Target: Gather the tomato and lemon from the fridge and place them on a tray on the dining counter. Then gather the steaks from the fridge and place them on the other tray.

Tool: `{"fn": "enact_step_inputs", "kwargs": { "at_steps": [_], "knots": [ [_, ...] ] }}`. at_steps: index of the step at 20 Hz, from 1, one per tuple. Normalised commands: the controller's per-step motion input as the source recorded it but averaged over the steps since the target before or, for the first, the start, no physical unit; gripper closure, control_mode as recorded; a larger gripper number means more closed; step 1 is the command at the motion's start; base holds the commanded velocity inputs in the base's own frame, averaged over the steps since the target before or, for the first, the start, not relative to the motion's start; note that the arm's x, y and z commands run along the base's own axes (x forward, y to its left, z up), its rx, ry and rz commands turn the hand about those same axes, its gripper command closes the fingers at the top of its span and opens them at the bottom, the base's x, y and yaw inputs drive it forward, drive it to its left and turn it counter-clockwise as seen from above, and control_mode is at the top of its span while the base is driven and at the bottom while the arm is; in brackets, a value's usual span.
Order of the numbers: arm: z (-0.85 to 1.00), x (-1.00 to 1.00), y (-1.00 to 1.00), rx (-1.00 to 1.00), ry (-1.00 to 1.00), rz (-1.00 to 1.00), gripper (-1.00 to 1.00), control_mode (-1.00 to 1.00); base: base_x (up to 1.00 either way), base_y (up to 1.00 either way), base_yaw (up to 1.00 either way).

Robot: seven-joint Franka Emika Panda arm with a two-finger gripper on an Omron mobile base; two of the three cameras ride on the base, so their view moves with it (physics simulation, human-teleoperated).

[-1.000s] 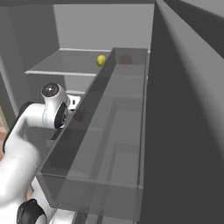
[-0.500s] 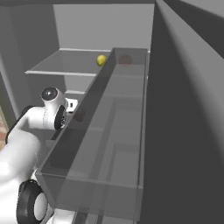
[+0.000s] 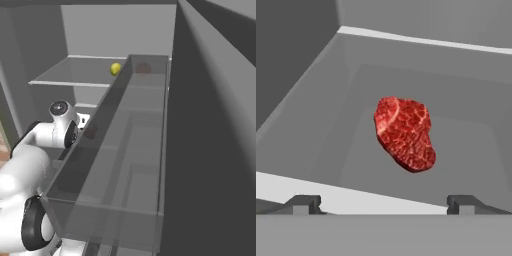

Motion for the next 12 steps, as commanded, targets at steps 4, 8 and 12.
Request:
{"fn": "enact_step_inputs", "kwargs": {
  "at_steps": [4,8,12],
  "knots": [
    [-0.03,0.13,-0.05,0.00,0.02,0.00,-1.00,-1.00,0.00,0.00,0.00],
    [0.00,0.19,-0.10,0.00,0.06,0.00,-1.00,-1.00,0.00,0.00,0.00],
    [-0.03,0.20,-0.04,0.00,0.08,0.00,-1.00,-1.00,0.00,0.00,0.00]
  ]
}}
